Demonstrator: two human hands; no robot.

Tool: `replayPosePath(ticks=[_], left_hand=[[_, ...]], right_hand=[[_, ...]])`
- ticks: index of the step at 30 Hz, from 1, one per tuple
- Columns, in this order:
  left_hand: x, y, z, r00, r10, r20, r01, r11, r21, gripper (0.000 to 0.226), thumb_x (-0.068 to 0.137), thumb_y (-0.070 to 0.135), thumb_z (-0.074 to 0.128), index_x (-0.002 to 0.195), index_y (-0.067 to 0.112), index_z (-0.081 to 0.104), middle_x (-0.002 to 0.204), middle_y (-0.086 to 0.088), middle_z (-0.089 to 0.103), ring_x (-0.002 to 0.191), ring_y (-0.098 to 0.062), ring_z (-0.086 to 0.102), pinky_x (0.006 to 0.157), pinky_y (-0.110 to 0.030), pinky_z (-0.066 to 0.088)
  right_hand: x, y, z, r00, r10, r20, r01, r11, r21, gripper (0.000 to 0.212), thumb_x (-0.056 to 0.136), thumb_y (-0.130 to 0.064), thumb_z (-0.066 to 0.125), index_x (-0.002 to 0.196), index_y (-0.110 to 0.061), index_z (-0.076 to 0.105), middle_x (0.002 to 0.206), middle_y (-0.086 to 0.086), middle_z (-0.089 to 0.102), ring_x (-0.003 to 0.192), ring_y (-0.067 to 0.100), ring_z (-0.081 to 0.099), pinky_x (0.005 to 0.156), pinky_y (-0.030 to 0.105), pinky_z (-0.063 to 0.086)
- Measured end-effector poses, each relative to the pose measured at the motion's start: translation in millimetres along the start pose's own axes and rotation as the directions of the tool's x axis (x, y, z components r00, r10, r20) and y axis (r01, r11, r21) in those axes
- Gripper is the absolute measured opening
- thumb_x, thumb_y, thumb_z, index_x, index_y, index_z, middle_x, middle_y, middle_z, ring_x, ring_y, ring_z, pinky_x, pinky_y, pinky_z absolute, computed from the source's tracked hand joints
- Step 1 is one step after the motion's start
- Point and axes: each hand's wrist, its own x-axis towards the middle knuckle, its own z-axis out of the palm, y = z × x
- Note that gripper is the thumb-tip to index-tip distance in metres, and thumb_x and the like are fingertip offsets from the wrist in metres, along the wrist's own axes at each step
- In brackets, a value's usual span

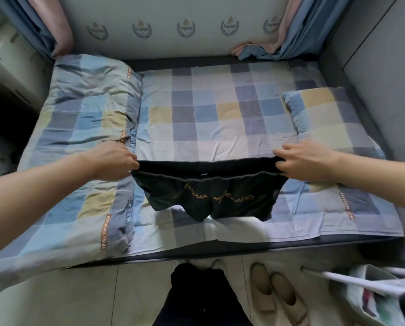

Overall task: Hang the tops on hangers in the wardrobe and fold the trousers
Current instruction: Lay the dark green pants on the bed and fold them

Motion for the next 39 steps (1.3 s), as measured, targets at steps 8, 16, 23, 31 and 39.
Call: replayPosePath(ticks=[8, 16, 23, 31, 39], left_hand=[[10.0, 41.7, 15.4, 0.945, -0.013, 0.326, 0.231, 0.732, -0.64, 0.018, 0.085, 0.041, 0.068, 0.084, 0.023, 0.071, 0.083, 0.005, 0.068, 0.069, -0.009, 0.061, 0.063, -0.022, 0.048], [-12.7, 27.2, 34.6, 0.77, 0.452, 0.451, 0.608, -0.302, -0.735, 0.041, 0.071, -0.01, 0.067, 0.111, -0.015, 0.057, 0.114, -0.031, 0.065, 0.107, -0.04, 0.065, 0.079, -0.036, 0.057], [17.0, -26.0, 70.7, 0.84, 0.343, 0.421, 0.542, -0.48, -0.69, 0.059, 0.067, -0.009, 0.063, 0.125, 0.001, 0.056, 0.126, -0.026, 0.061, 0.119, -0.04, 0.058, 0.091, -0.044, 0.053], [205.8, -95.1, 198.1, 0.819, -0.158, 0.552, 0.429, -0.47, -0.771, 0.033, 0.093, 0.005, 0.051, 0.121, 0.018, 0.062, 0.102, -0.011, 0.065, 0.087, -0.019, 0.062, 0.071, -0.028, 0.052], [402.1, -42.9, 346.2, 0.716, -0.458, 0.527, 0.422, -0.318, -0.849, 0.066, 0.081, 0.009, 0.06, 0.143, 0.01, 0.037, 0.128, -0.02, 0.053, 0.107, -0.032, 0.058, 0.083, -0.025, 0.047]], right_hand=[[-2.6, -15.5, 4.3, 0.932, 0.069, 0.356, -0.207, 0.907, 0.367, 0.032, 0.092, -0.046, 0.051, 0.093, -0.018, 0.068, 0.1, -0.002, 0.061, 0.09, 0.021, 0.061, 0.073, 0.032, 0.048], [-16.6, -8.9, 30.6, 0.751, -0.251, 0.61, -0.619, 0.052, 0.784, 0.029, 0.074, -0.045, 0.074, 0.083, -0.017, 0.077, 0.078, -0.006, 0.072, 0.079, 0.005, 0.068, 0.071, 0.016, 0.051], [40.0, 14.7, 52.2, 0.797, -0.151, 0.585, -0.604, -0.169, 0.779, 0.031, 0.075, -0.027, 0.078, 0.098, -0.007, 0.07, 0.102, 0.02, 0.07, 0.092, 0.024, 0.068, 0.084, 0.035, 0.054], [214.9, 62.0, 194.4, 0.743, 0.374, 0.556, -0.508, -0.226, 0.831, 0.033, 0.096, -0.017, 0.055, 0.127, -0.024, 0.048, 0.1, 0.023, 0.062, 0.085, 0.022, 0.056, 0.074, 0.036, 0.046], [353.6, 21.3, 410.8, 0.452, 0.534, 0.714, -0.799, -0.114, 0.591, 0.055, 0.1, -0.027, 0.043, 0.143, 0.003, 0.03, 0.145, 0.025, 0.04, 0.133, 0.038, 0.039, 0.106, 0.036, 0.031]])
